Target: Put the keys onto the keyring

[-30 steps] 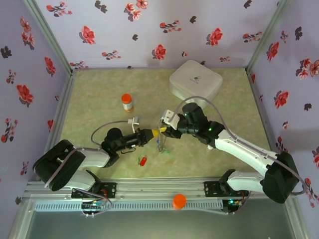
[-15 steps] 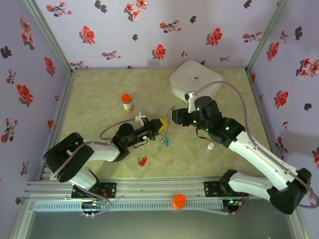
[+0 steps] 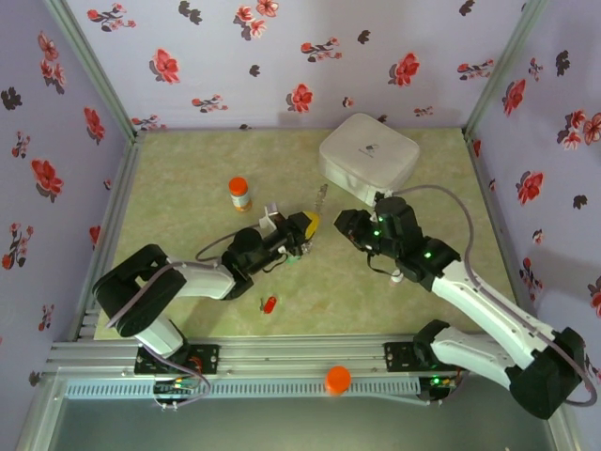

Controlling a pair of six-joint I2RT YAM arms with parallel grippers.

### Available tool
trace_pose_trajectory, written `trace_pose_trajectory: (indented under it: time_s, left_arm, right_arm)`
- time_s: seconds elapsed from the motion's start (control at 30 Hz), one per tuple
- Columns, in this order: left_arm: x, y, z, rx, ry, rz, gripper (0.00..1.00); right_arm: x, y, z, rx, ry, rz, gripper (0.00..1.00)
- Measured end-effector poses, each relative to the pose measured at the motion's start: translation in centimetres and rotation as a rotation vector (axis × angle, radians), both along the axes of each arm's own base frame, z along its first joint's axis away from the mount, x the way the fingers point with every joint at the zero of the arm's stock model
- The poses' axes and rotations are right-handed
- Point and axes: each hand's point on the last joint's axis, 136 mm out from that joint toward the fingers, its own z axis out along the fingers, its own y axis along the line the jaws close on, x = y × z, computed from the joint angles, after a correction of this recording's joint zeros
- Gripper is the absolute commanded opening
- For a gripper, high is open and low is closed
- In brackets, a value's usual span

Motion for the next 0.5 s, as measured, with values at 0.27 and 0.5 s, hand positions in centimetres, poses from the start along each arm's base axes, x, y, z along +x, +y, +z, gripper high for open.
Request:
trace_pose_trajectory:
  time_s: [0.27, 0.5]
  left_arm:
    - [0.0, -0.2, -0.3, -0.013, 0.030, -0.001, 0.00]
    - [0.0, -0.2, -0.1, -0.020, 0.033, -0.002, 0.00]
  right_arm:
    - [0.8, 2.1, -0.7, 0.127, 0.037, 0.022, 0.26]
    - [1.6, 3.0, -0.4, 0.191, 0.022, 0.024, 0.24]
